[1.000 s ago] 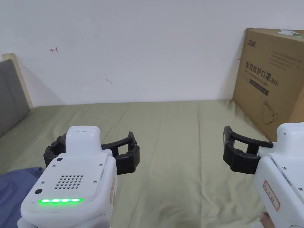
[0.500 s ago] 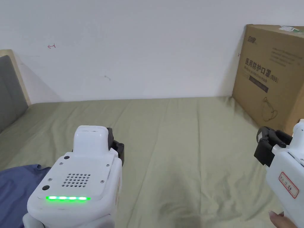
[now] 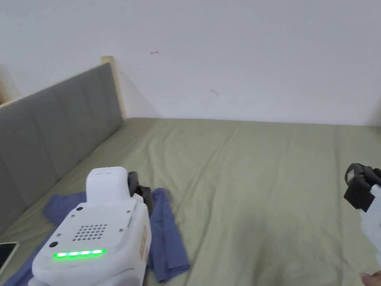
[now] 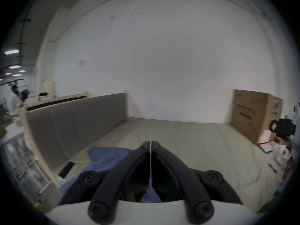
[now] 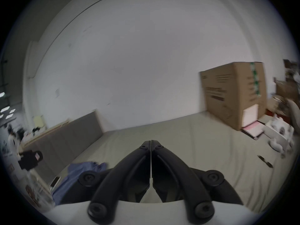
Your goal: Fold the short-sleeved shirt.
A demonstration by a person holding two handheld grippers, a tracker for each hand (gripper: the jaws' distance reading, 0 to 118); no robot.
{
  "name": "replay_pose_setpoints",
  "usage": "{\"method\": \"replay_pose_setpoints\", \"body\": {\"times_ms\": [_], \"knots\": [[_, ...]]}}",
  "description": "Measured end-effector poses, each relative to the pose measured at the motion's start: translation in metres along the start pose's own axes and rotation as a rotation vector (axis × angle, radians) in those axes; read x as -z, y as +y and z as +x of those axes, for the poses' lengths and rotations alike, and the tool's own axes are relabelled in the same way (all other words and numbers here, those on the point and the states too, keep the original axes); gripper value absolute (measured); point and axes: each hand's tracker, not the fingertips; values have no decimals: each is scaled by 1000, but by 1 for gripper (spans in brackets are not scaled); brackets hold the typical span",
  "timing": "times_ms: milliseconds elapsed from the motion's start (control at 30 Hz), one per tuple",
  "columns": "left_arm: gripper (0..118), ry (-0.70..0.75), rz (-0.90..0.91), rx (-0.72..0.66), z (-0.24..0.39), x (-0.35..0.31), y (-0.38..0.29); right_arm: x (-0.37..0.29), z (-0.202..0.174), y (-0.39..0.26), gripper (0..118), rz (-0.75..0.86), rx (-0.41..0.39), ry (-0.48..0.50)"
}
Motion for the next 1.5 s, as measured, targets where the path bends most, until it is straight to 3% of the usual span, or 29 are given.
{"method": "replay_pose_setpoints", "body": {"times_ms": [100, 200, 433, 533, 633, 700, 733, 767, 800, 833, 867, 900, 1067, 1133, 1167, 1200, 1233, 1333, 1367, 1400, 1433, 1467, 1500], "knots": [[1, 105, 3, 45, -42, -11, -3, 7, -44, -12, 1, -22, -80, 125], [1, 121, -6, 22, -61, -19, -4, 10, -68, -18, 1, -20, -128, 180], [1, 73, -78, 45, -64, 1, 5, 14, -66, -15, 1, -63, -117, 204], [1, -16, -377, 45, -78, 64, 4, 7, -56, -9, 1, -80, -121, 198], [1, -190, -781, -135, -104, 149, -29, 4, -44, -7, 1, -94, -156, 198], [2, -225, -904, -270, -118, 190, -60, 5, -36, -7, 1, -122, -177, 187], [7, -261, -926, -310, -122, 206, -73, 7, -31, -9, 1, -134, -183, 181], [26, -256, -934, -306, -123, 219, -84, 7, -27, -10, 1, -148, -182, 173], [70, -203, -944, -245, -121, 230, -93, 7, -22, -10, 1, -160, -174, 168], [98, -156, -941, -175, -117, 239, -105, 7, -17, -10, 1, -173, -159, 166], [104, -133, -938, -113, -114, 249, -115, 8, -12, -10, 1, -184, -146, 165], [100, -129, -923, -70, -111, 257, -120, 7, -8, -10, 1, -192, -139, 161], [102, -154, -1002, 78, -85, 297, -165, 16, 7, -16, 1, -252, -149, 120], [116, -123, -1112, 129, -79, 309, -198, 20, 10, -21, 1, -270, -158, 109], [118, -146, -1071, 80, -82, 310, -208, 22, 10, -23, 1, -278, -158, 108], [118, -162, -1040, 16, -82, 309, -208, 23, 10, -25, 1, -288, -156, 108], [118, -97, -1036, 22, -83, 308, -208, 25, 10, -27, 1, -298, -155, 108], [117, -95, -1016, 87, -76, 300, -210, 29, 9, -34, 1, -323, -153, 111], [111, -104, -1008, 74, -79, 298, -206, 31, 8, -35, 1, -331, -152, 116], [95, -122, -993, 63, -83, 293, -203, 31, 8, -36, 1, -339, -151, 122], [71, -145, -962, 59, -86, 285, -198, 31, 6, -36, 1, -344, -150, 130], [35, -158, -926, 69, -89, 277, -191, 31, 5, -36, 1, -346, -148, 139], [35, -168, -898, 63, -93, 271, -182, 30, 5, -36, 1, -346, -144, 149]]}}
